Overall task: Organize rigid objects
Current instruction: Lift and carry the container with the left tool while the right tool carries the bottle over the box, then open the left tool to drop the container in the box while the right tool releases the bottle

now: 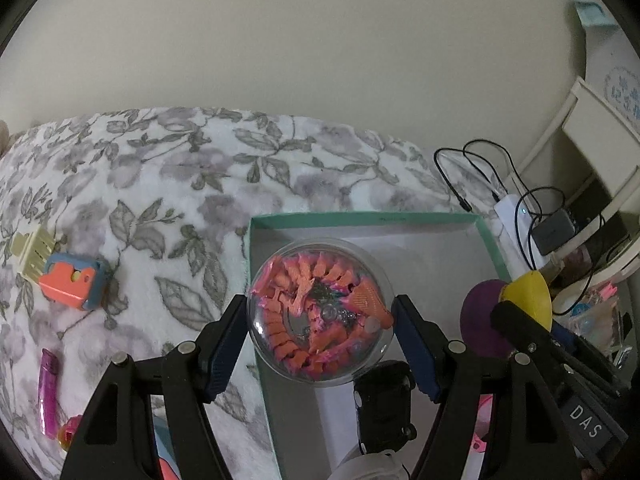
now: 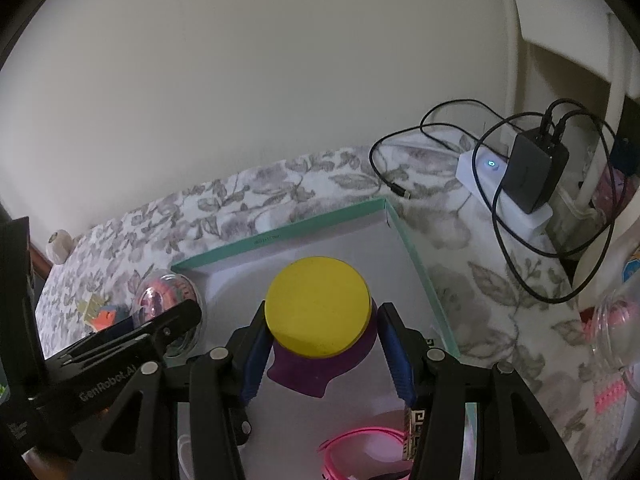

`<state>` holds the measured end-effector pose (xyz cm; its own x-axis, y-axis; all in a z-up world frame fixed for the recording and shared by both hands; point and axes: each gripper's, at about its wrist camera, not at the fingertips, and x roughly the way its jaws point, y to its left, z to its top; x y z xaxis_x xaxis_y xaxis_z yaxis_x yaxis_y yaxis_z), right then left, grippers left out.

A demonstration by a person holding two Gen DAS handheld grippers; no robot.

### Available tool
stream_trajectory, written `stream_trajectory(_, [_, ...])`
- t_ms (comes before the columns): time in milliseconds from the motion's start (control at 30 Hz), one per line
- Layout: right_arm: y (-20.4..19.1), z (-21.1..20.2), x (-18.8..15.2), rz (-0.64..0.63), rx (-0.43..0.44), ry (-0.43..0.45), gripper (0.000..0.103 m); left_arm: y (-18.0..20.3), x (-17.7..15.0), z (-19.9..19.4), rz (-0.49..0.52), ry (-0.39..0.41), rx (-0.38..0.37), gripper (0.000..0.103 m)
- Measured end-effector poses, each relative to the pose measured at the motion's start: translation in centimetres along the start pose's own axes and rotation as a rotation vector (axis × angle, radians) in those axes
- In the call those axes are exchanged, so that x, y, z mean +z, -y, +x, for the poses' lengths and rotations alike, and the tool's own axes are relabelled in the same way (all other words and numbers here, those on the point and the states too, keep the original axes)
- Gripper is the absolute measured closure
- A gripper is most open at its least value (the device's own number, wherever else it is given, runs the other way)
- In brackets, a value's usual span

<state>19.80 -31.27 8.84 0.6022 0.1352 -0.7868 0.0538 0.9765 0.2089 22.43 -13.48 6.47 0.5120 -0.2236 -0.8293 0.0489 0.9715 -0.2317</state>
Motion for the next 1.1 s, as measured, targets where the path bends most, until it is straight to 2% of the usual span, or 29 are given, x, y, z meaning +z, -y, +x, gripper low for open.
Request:
stream_trajectory(367, [-0.2,0.5,-0.2,-0.006,-0.013,-0.034,0.048,0.2,0.0,0.2,0.014,-0.015,0.015,0.029])
stream_trajectory(600, [-0.2,0.8,-0.3,-0.005,-0.026,-0.051,0.048,0.3,0.2,-0.5,0.010,0.005,0.005,0.029])
stream_trajectory(833, [-0.2,1.0,-0.4,-0.010,-0.029,-0.065,0.047,0.4,0.2,-1.5,0.014,0.032,0.026,0.029])
stream_trajectory(933, [-0.3,1.1,-0.4,-0.014,-0.030,-0.070,0.047,0.2,0.2,-2.0,0.008,0.047,0.057,0.028])
stream_trajectory(1100, [-0.7,1.4,-0.4,-0.037,-0.042,-0.079,0.046,0.0,0.2,-2.2,0.007,0.049,0.083,0.025])
